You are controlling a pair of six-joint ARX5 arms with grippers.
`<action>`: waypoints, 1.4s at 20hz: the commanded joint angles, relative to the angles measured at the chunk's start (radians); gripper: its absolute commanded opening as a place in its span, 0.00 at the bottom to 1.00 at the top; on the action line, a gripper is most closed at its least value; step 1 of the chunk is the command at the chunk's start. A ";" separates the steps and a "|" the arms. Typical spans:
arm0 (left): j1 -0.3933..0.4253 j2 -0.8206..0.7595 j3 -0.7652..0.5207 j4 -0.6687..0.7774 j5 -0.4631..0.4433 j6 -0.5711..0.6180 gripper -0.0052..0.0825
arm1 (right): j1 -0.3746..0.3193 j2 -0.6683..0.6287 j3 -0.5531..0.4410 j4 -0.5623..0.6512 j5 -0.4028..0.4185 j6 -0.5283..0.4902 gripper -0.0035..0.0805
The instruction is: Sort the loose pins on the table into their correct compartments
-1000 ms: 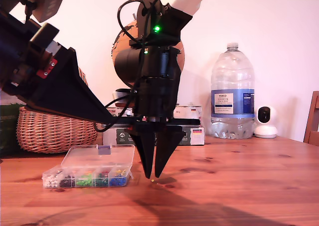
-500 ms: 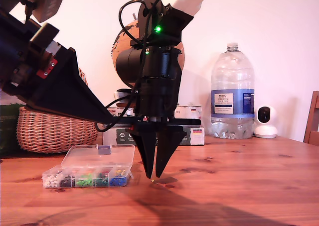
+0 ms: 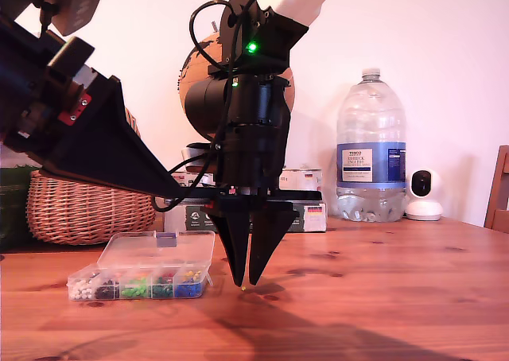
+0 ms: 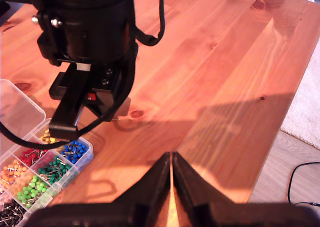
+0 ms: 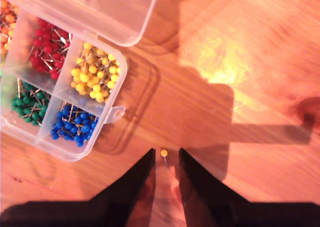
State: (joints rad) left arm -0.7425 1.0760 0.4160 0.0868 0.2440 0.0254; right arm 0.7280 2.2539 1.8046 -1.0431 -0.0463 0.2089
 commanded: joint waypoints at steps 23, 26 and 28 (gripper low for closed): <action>-0.001 0.011 -0.019 0.008 0.002 0.001 0.03 | 0.005 0.057 -0.011 0.010 -0.007 0.001 0.16; -0.001 0.011 -0.019 0.008 0.002 0.001 0.03 | 0.005 0.057 -0.011 0.016 -0.009 0.001 0.14; -0.001 0.011 -0.019 0.008 0.002 0.001 0.03 | 0.005 0.057 -0.011 0.018 -0.025 0.002 0.13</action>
State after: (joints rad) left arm -0.7425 1.0760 0.4160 0.0864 0.2440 0.0254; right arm 0.7280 2.2669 1.8053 -1.0298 -0.0650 0.2092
